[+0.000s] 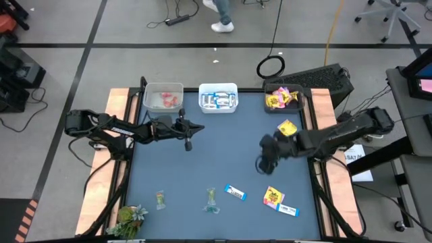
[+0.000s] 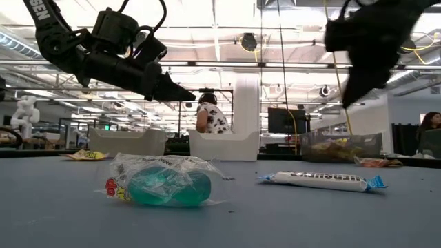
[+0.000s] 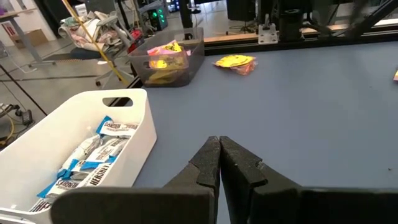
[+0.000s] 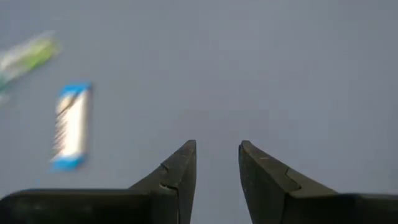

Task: Sort candy
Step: Put the white chocolate into the white bin

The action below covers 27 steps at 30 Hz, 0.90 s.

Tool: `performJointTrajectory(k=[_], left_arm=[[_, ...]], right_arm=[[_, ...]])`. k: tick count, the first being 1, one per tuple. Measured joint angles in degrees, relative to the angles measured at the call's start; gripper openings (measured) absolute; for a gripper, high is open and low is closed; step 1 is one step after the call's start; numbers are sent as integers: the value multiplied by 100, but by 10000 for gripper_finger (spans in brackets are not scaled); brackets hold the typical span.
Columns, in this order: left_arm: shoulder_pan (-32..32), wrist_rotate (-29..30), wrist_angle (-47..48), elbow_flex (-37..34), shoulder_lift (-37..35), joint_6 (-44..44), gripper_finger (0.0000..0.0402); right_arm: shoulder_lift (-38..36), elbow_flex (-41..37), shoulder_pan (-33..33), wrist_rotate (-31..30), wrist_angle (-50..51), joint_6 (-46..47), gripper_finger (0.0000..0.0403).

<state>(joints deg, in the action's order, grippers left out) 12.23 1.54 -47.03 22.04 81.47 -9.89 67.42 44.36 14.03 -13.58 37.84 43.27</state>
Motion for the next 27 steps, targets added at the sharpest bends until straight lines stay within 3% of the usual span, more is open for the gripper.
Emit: performJointTrajectory(k=[9, 14, 20, 27], left_arm=[[0, 0, 0, 0, 0, -7, 19], [2, 0, 0, 0, 0, -246, 19], [2, 0, 0, 0, 0, -247, 19], [2, -114, 106, 0, 0, -106, 19]], right_arm=[[913, 0, 1939, 648, -218, 2524, 112], [1396, 199, 2833, 727, -428, 3776, 152], [2073, 1075, 3358, 980, 427, 4124, 213], [3194, 1975, 3621, 1453, 1092, 3599, 226]])
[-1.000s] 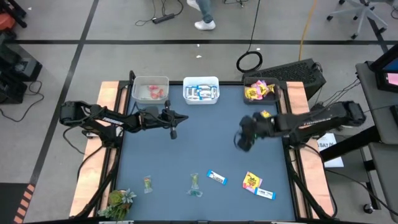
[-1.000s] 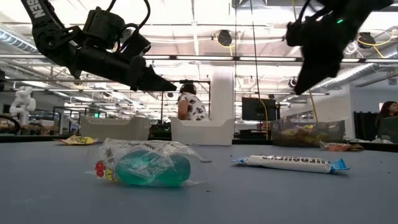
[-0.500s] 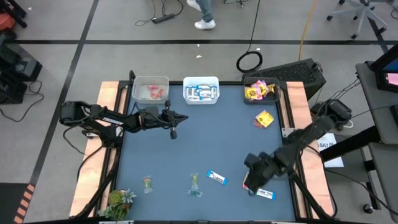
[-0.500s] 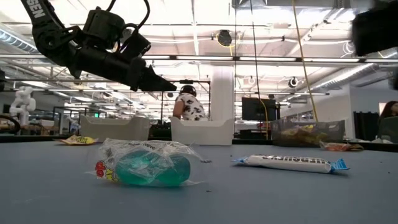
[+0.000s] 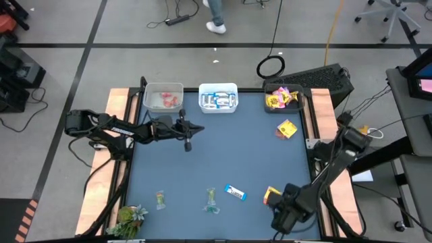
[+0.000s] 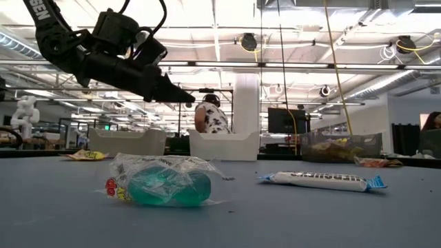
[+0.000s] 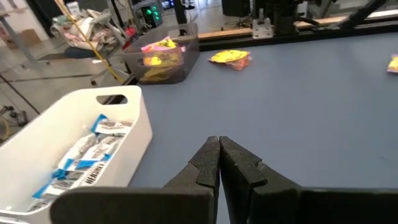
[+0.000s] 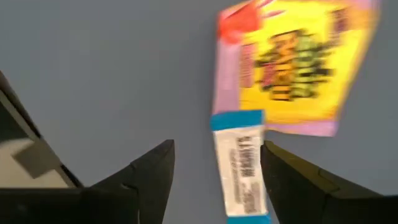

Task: Sort candy
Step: Put the white chocolate into the white bin

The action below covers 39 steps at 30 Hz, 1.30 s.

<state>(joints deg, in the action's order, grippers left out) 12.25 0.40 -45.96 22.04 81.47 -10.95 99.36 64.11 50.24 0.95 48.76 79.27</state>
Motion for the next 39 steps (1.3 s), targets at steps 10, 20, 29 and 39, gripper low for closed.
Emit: performJointTrajectory(k=[10, 20, 29, 39], left_arm=[[0, -104, 47, 0, 0, 12, 19], [-2, -367, 150, 0, 0, 157, 19], [-2, -369, 279, 0, 0, 154, 19], [-2, -369, 276, 0, 0, 154, 19]], right_arm=[[866, 302, 7, 229, 327, -365, 213], [883, 305, 9, 198, 331, 102, 100], [921, 948, -5, -51, 991, -39, 17], [557, 1417, -529, -1724, 1242, -854, 10]])
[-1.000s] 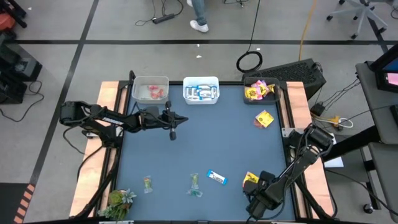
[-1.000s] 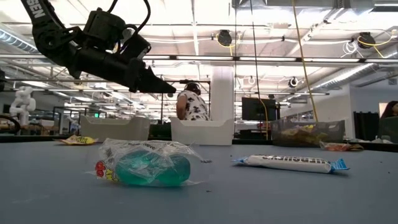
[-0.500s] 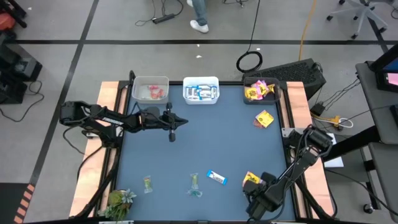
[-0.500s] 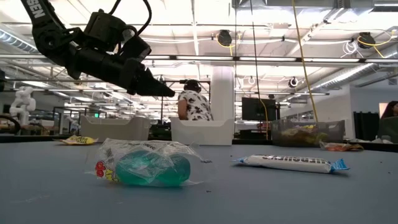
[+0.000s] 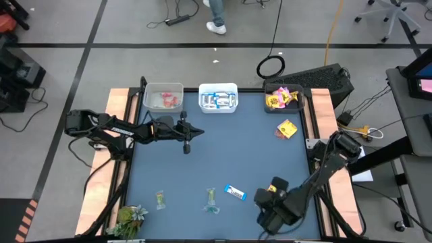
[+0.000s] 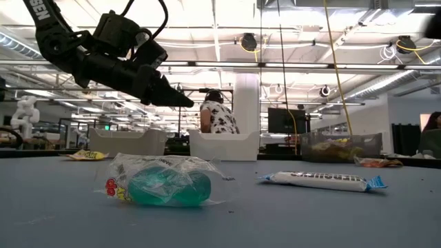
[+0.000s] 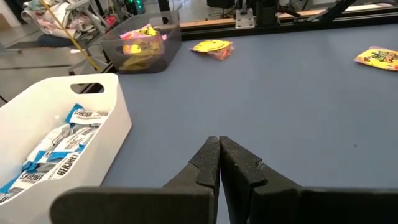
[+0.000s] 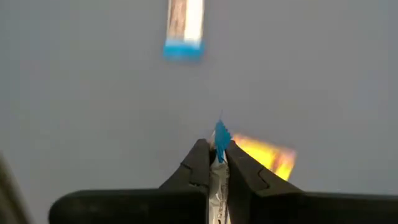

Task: Sort candy
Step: Put the white chocolate into the white bin

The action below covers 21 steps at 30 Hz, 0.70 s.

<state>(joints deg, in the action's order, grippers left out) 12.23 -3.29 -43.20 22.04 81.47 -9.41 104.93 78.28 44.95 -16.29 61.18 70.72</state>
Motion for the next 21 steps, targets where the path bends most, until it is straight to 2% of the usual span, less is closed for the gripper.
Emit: performJointTrajectory(k=[4, 7, 15, 21], left_arm=[[0, 0, 0, 0, 0, -44, 19], [0, 4, 2, 0, 0, -184, 19], [99, 64, 4, 0, 0, -398, 19], [223, 104, 52, 0, 0, -352, 19]], right_arm=[[-207, -45, -609, -557, -34, -1201, 10], [-377, -205, -1220, -673, -184, -2270, 12], [-840, -966, -3081, -318, -1461, -5350, 12], [-934, -1069, -4565, -76, -2468, -7507, 13]])
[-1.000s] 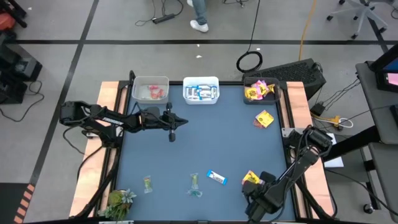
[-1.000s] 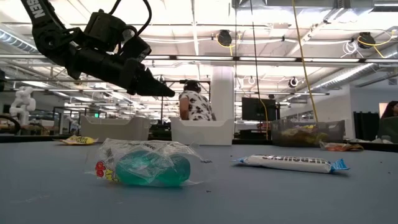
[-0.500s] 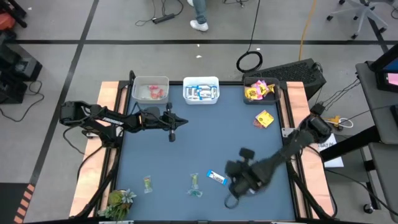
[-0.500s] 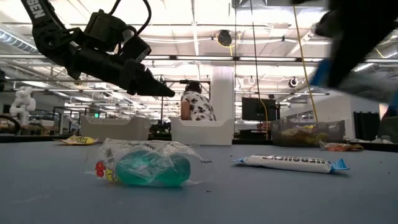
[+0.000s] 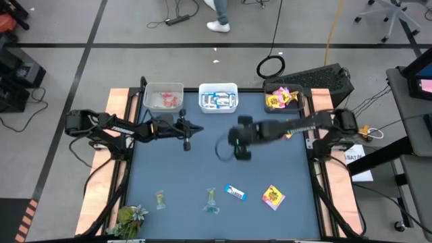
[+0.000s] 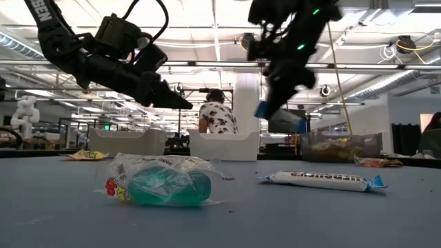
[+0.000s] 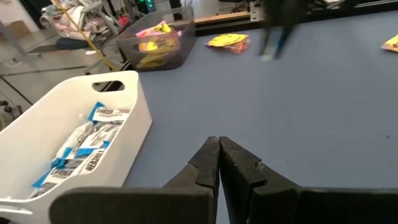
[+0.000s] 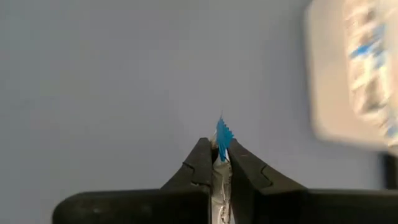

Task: Sort candy
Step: Put the white chocolate into the white bin

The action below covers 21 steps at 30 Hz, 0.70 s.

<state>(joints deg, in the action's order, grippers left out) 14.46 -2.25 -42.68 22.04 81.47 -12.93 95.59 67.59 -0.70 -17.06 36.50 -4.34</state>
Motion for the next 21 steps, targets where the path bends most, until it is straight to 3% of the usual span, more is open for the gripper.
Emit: performJointTrajectory(k=[6, 12, 21], left_arm=[[224, 62, 4, 0, 0, 45, 19], [413, 123, 137, 0, 0, 46, 19], [591, 126, 292, 0, 0, 46, 19]], right_arm=[[202, 0, -1459, 671, -1533, -1565, 13], [588, 22, -2661, 1579, -2790, -2174, 13], [1524, 1038, -3395, 2621, -3072, -2264, 13]])
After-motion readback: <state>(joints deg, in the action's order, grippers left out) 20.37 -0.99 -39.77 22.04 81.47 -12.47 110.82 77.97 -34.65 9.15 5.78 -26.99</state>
